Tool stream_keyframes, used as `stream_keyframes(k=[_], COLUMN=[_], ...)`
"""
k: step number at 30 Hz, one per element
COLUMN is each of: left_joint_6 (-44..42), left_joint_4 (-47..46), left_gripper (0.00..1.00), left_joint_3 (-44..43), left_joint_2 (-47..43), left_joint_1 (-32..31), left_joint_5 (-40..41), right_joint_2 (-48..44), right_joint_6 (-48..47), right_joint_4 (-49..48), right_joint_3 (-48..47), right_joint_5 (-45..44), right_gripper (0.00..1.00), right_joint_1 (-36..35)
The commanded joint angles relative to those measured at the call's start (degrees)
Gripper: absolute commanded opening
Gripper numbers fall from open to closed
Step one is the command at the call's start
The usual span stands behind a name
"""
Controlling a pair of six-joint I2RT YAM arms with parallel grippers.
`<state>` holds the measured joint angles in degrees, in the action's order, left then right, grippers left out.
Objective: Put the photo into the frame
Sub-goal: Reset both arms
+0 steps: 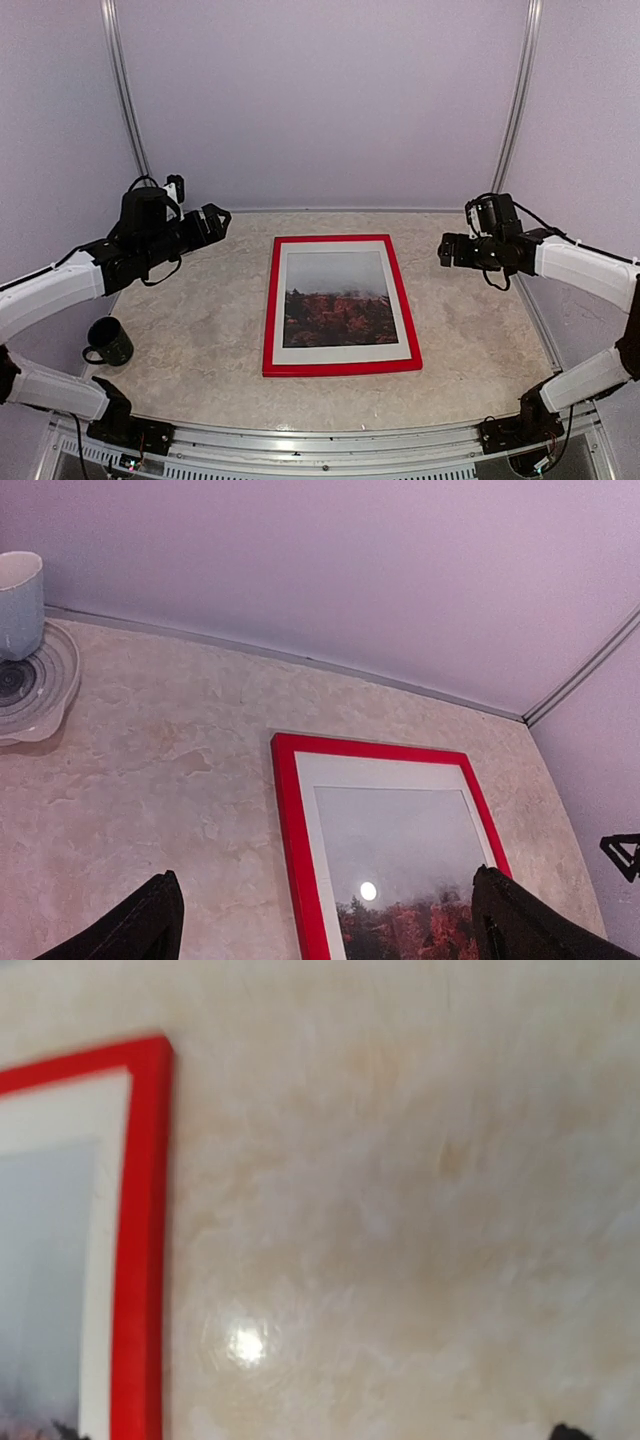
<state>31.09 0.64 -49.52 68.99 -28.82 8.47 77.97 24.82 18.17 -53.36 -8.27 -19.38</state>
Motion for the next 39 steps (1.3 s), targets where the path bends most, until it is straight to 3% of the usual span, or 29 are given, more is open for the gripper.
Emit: stream_keyframes(k=[1, 6, 15, 25, 32, 39], left_joint_6=[-7.05, -11.91, -18.17, -18.40, -18.70, -19.58], left_joint_4=[6.20, 5.79, 4.19, 2.58, 5.92, 3.77], left_gripper=[0.99, 0.99, 0.99, 0.99, 0.99, 0.99], left_joint_3=[-0.51, 2.60, 9.99, 22.05, 25.27, 30.08], left_joint_2=[-6.01, -13.68, -24.00, -37.76, -44.38, -54.51], left_joint_1=[2.28, 3.08, 5.29, 17.31, 19.24, 18.84], left_joint_5=[4.50, 8.48, 6.55, -5.14, -1.60, 0.19], right_joint_2=[-8.62, -18.92, -30.47, -42.80, -45.58, -55.74], right_joint_6=[-9.19, -15.28, -17.29, -15.45, -13.89, -14.35], right_joint_4=[-3.11, -11.67, -14.85, -17.83, -20.47, -22.47], right_joint_3=[4.50, 10.51, 15.36, 26.50, 33.15, 38.74], right_joint_5=[-5.46, -1.68, 2.76, -4.47, -3.98, -5.93], right_gripper=[0.99, 0.99, 0.99, 0.99, 0.99, 0.99], right_joint_1=[-3.45, -5.08, -5.11, -4.26, 0.34, 1.95])
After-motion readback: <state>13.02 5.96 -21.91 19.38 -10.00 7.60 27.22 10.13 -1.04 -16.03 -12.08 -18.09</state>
